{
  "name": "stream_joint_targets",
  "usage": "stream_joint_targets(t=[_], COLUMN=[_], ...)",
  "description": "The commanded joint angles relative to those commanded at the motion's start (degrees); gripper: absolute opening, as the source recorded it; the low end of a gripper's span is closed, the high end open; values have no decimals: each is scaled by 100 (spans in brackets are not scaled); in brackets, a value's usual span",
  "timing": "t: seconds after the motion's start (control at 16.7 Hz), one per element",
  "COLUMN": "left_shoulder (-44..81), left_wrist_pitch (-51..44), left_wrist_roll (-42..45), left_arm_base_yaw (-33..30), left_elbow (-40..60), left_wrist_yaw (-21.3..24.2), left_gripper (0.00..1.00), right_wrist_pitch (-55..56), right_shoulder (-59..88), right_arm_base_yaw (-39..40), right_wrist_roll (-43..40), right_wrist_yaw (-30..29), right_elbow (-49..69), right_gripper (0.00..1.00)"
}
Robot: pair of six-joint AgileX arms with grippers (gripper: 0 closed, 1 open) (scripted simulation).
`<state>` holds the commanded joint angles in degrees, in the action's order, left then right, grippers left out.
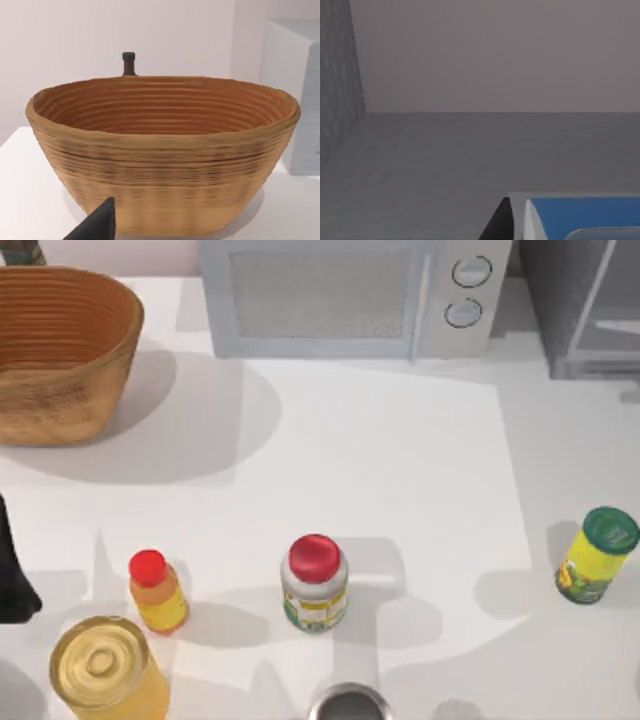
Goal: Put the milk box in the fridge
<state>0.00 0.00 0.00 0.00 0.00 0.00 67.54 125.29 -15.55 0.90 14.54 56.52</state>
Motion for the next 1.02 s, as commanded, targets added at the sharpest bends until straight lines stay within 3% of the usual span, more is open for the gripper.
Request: stream_joint_targets(t=[0.66, 1.02], left_shoulder=[0, 0], left_wrist_pitch=[0, 0], left_wrist_roll=[0, 0], left_arm_base_yaw=[0, 0], left_elbow=[0, 0], left_wrist_yaw=[0, 0], left_gripper=[100, 100], right_wrist_pitch=[-1668, -2051], right_shoulder=[1186, 1438], right_arm_base_yaw=[243, 313], right_wrist_roll=[-9, -12], right_wrist_yaw=[-258, -330], right_elbow=[3115, 3551], right_gripper=[0, 0])
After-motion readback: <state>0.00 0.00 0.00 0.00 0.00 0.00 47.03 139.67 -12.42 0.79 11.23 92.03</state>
